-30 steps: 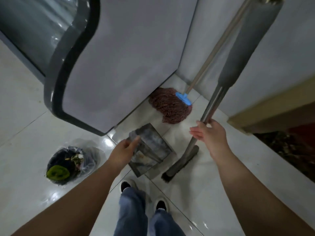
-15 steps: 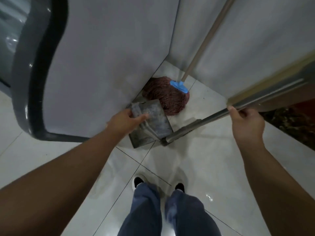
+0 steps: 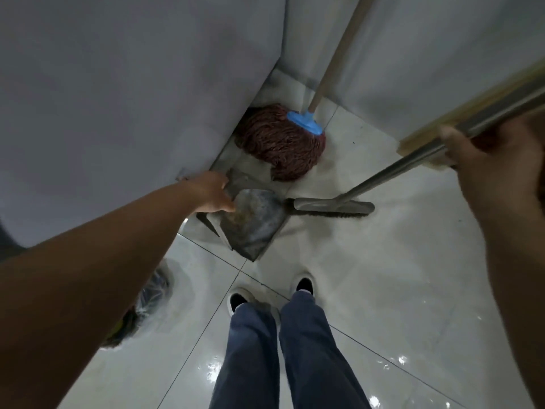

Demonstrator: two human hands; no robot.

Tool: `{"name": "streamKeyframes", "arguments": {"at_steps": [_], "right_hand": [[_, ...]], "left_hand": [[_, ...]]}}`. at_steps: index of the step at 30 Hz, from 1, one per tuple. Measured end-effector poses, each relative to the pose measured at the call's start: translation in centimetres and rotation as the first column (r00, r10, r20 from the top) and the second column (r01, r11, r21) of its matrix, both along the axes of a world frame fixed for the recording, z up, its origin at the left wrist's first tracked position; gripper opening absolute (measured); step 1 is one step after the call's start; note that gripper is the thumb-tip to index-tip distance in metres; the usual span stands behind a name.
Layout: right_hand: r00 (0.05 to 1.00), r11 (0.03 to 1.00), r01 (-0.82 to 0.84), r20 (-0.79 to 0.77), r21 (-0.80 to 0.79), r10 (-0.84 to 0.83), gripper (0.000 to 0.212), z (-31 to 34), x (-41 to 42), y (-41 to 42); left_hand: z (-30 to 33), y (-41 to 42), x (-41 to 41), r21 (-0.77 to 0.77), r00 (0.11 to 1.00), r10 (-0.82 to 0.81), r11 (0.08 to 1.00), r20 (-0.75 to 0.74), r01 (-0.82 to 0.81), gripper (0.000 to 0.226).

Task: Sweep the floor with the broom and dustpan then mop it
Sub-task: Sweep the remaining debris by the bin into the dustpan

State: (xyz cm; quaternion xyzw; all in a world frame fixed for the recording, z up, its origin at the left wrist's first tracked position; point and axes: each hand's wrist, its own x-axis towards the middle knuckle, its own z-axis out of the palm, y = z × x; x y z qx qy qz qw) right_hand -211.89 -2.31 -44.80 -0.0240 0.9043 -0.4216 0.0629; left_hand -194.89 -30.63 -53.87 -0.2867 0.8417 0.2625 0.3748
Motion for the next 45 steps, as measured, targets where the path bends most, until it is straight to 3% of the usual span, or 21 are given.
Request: {"name": "streamKeyframes", "arguments": {"at_steps": [3, 6, 8, 10, 13, 15, 16, 17, 19, 20, 22, 24, 28, 33, 37, 40, 43, 45], "right_hand": [[0.989, 0.974, -0.150, 0.025, 0.167, 0.148, 0.027, -2.1, -0.6, -1.6], [0.976, 0.961, -0.195, 0.132, 0.196, 0.171, 0.024, -4.6, -1.0, -2.2], [0.964, 0.964, -0.227, 0.173, 0.140, 0.201, 0.017, -6.0, -0.6, -2.5], [0.955, 0.956, -0.267, 0.166, 0.123, 0.245, 0.014, -6.9, -0.3, -3.0], [0.956, 0.955, -0.270, 0.158, 0.125, 0.249, 0.016, -7.5, -0.7, -4.1], [0.960, 0.957, -0.258, 0.149, 0.132, 0.238, 0.016, -7.6, -1.1, -4.7], [0.959, 0.957, -0.259, 0.150, 0.131, 0.239, 0.017, -7.7, -1.3, -4.9], [0.956, 0.955, -0.268, 0.153, 0.127, 0.248, 0.020, -7.7, -1.5, -5.1], [0.949, 0.947, -0.296, 0.153, 0.126, 0.276, 0.026, -7.9, -1.7, -5.4], [0.946, 0.944, -0.307, 0.152, 0.124, 0.287, 0.026, -7.9, -1.8, -5.5], [0.942, 0.939, -0.318, 0.154, 0.127, 0.298, 0.024, -7.9, -1.8, -5.6], [0.941, 0.934, -0.327, 0.139, 0.143, 0.308, 0.027, -7.8, -1.5, -5.6], [0.921, 0.905, -0.387, 0.127, 0.177, 0.368, 0.026, -7.3, -0.4, -4.8], [0.838, 0.794, -0.546, 0.189, 0.267, 0.512, 0.040, -7.0, -0.3, -5.0], [0.751, 0.706, -0.658, 0.299, 0.264, 0.588, 0.037, -6.6, -0.5, -5.9], [0.696, 0.644, -0.718, 0.286, 0.265, 0.658, 0.030, -6.2, 0.1, -5.7], [0.757, 0.704, -0.651, 0.170, 0.284, 0.631, 0.029, -5.7, 0.8, -5.6], [0.791, 0.746, -0.608, 0.123, 0.272, 0.599, 0.029, -5.5, 1.0, -5.6]], "left_hand": [[-0.6, 0.2, -1.6, -0.098, 0.946, -0.309, 0.943, 0.097, 0.318, 0.057], [-1.2, 0.4, -2.3, -0.173, 0.834, -0.521, 0.818, 0.183, 0.549, 0.050], [-1.8, 0.6, -2.5, -0.207, 0.813, -0.568, 0.786, 0.133, 0.583, 0.053], [-2.2, 0.4, -2.5, -0.242, 0.849, -0.527, 0.821, 0.023, 0.517, 0.060], [-2.4, 0.4, -1.4, -0.185, 0.957, -0.149, 0.977, -0.249, 0.104, 0.072], [-2.2, 0.9, 0.0, -0.023, 0.894, 0.310, 0.942, -0.325, -0.335, 0.089], [-2.1, 1.3, 0.7, 0.102, 0.777, 0.553, 0.829, -0.301, -0.550, 0.096], [-2.1, 1.7, 1.4, 0.231, 0.616, 0.752, 0.659, -0.236, -0.716, 0.100], [-2.5, 2.2, 2.3, 0.387, 0.309, 0.945, 0.325, -0.106, -0.863, 0.082], [-2.6, 2.2, 2.4, 0.396, 0.248, 0.963, 0.269, -0.105, -0.878, 0.061], [-2.6, 2.0, 1.9, 0.383, 0.270, 0.950, 0.311, -0.160, -0.870, 0.027], [-2.4, 2.0, 0.8, 0.415, 0.335, 0.931, 0.366, -0.147, -0.833, 0.024], [-1.8, 1.6, -1.6, 0.501, 0.392, 0.918, 0.365, -0.055, -0.785, 0.028], [-0.4, -0.9, -3.7, 0.419, 0.655, 0.750, 0.626, -0.093, -0.658, 0.025], [0.5, -2.0, -4.1, 0.416, 0.680, 0.716, 0.673, -0.156, -0.612, 0.017], [0.3, -2.2, -3.9, 0.451, 0.681, 0.712, 0.670, -0.169, -0.589, 0.009], [0.4, -2.2, -4.3, 0.483, 0.648, 0.735, 0.650, -0.201, -0.587, 0.010], [0.2, -2.4, -4.6, 0.473, 0.677, 0.708, 0.676, -0.203, -0.565, 0.013]]}}
